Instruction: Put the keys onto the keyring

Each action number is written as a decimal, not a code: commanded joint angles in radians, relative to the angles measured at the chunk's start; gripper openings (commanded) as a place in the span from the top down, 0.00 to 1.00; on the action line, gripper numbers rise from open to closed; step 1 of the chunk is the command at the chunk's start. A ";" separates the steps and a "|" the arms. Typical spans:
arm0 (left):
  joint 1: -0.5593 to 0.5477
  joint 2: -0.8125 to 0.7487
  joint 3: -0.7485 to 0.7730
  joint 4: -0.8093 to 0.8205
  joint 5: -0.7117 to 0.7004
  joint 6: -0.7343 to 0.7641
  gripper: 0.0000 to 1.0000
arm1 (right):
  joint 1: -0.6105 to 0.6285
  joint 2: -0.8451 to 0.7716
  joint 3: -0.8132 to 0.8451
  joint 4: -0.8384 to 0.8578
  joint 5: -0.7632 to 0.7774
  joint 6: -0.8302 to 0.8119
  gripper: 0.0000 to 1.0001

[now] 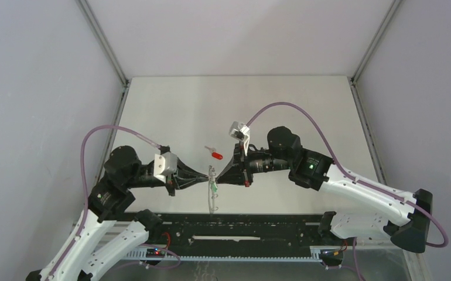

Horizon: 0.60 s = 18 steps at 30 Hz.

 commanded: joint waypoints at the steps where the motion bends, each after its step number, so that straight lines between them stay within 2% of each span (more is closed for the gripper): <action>1: -0.002 0.003 0.066 0.100 0.070 -0.062 1.00 | -0.008 0.006 0.007 0.021 -0.053 0.003 1.00; 9: -0.003 0.009 0.061 0.118 0.080 -0.091 1.00 | -0.003 0.002 0.054 -0.033 -0.038 -0.031 0.98; 12: -0.003 0.009 0.055 0.130 0.081 -0.121 1.00 | -0.005 -0.030 0.067 -0.058 -0.004 -0.064 0.78; 18: -0.002 0.009 0.036 0.183 0.086 -0.216 1.00 | -0.005 -0.118 0.088 -0.075 0.046 -0.171 0.48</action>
